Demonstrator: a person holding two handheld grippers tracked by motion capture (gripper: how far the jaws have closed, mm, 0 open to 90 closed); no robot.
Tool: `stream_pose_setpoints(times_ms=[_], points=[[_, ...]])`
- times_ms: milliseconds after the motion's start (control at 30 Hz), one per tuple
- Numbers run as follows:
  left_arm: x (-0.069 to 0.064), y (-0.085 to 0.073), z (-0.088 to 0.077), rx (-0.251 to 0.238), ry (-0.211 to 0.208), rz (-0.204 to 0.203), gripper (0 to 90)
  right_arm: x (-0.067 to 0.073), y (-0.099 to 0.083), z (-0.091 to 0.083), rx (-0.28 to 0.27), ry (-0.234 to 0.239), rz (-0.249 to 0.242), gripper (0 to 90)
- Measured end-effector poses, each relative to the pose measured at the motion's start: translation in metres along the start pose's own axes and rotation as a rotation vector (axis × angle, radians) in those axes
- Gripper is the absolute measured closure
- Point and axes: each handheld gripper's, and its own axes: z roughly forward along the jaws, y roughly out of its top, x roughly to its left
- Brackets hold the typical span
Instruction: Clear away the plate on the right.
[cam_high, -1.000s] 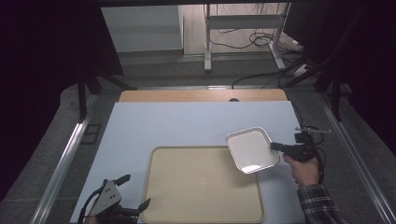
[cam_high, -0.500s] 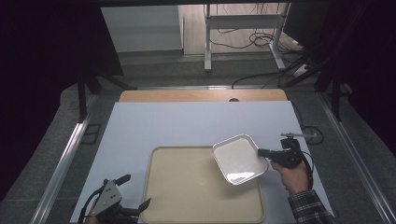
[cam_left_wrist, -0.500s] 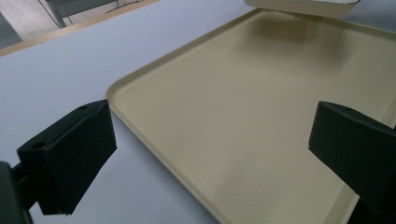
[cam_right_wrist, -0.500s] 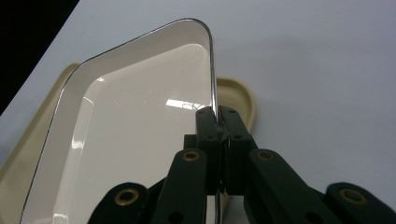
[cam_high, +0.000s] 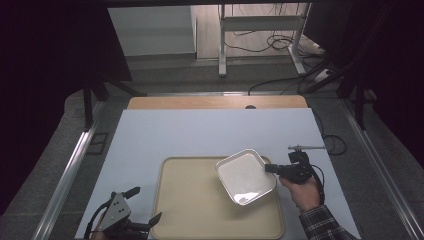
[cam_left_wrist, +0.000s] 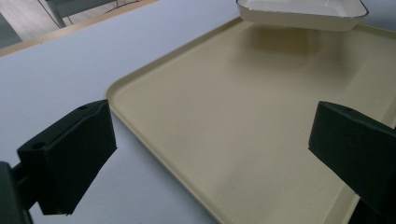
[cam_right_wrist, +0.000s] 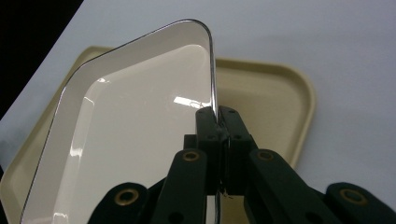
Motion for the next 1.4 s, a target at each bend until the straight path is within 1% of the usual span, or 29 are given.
stream_pose_setpoints(times_ms=[300, 500, 733, 867, 933, 1000, 1133, 1233, 1367, 1400], points=[[0.000, 0.000, 0.000, 0.001, 0.000, 0.002, 0.3, 0.015, -0.003, 0.019, 0.036, 0.016, -0.029, 88.5], [0.000, 0.000, 0.001, 0.004, 0.000, 0.004, 0.4, 0.021, -0.002, 0.029, 0.043, 0.020, -0.029, 88.5], [-0.001, 0.000, 0.001, 0.007, 0.001, 0.007, 0.5, 0.025, 0.000, 0.042, 0.048, 0.008, -0.032, 88.5], [-0.001, 0.000, 0.001, 0.007, 0.002, 0.008, 0.6, 0.025, 0.001, 0.049, 0.054, -0.006, -0.044, 88.5], [-0.001, 0.000, 0.001, 0.007, 0.002, 0.009, 0.6, 0.025, 0.001, 0.052, 0.056, -0.020, -0.041, 88.5], [-0.001, 0.000, 0.001, 0.008, 0.001, 0.010, 0.6, 0.025, 0.001, 0.054, 0.056, -0.022, -0.041, 88.5], [-0.001, 0.000, 0.001, 0.008, 0.001, 0.012, 0.6, 0.024, 0.001, 0.059, 0.067, -0.041, -0.043, 88.5], [-0.001, 0.000, 0.001, 0.009, 0.001, 0.013, 0.6, 0.026, 0.000, 0.062, 0.069, -0.042, -0.045, 88.5], [-0.002, 0.001, 0.001, 0.010, 0.003, 0.017, 0.7, 0.029, -0.002, 0.068, 0.089, -0.056, -0.064, 88.6], [-0.002, 0.001, 0.001, 0.011, 0.003, 0.018, 0.6, 0.029, -0.002, 0.069, 0.094, -0.054, -0.062, 88.6]])
